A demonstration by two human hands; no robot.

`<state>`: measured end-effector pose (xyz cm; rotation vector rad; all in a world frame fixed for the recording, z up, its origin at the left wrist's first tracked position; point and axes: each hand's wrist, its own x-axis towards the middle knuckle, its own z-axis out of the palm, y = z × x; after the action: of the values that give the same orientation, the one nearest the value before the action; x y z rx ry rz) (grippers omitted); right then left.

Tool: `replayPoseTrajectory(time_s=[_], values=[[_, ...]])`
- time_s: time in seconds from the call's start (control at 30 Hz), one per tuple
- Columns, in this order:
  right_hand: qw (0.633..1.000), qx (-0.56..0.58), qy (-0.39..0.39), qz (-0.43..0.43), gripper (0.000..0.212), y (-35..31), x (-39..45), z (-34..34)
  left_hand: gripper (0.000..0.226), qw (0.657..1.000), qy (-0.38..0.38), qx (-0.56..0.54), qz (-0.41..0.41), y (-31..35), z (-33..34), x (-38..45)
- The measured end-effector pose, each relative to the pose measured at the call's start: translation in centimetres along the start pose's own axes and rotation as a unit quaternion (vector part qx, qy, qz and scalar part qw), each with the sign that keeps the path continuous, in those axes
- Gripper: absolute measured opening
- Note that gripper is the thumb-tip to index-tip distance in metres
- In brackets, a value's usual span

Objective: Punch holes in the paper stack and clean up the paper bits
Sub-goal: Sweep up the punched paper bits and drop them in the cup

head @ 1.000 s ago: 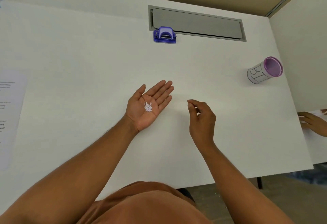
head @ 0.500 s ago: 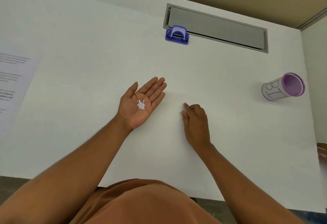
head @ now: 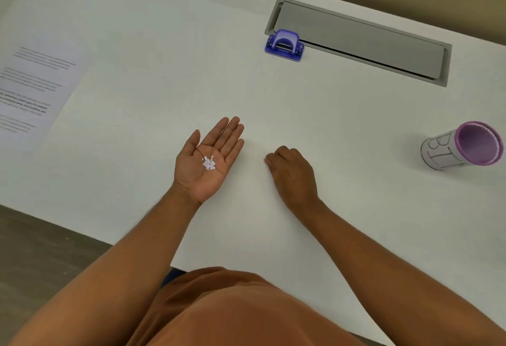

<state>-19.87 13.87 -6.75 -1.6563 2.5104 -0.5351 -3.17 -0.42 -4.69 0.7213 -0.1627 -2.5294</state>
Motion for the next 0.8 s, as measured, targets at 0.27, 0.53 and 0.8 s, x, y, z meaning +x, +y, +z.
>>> replayPoseTrajectory(time_s=[0.27,0.53,0.8], values=[[0.995,-0.083,-0.02,-0.051,0.013,-0.6,1.1,0.4,0.059,1.0,0.006,0.002,-0.024,-1.2,-0.2,1.1],[0.989,0.139,-0.026,0.053,0.013,-3.9,0.7,-1.3,0.059,0.998,-0.008,-0.023,-0.065,-1.6,-0.4,1.9],[0.971,0.21,-0.038,0.104,0.022,-8.5,0.9,-3.6,0.06,0.991,-0.037,-0.012,-0.131,-2.6,1.0,2.4]])
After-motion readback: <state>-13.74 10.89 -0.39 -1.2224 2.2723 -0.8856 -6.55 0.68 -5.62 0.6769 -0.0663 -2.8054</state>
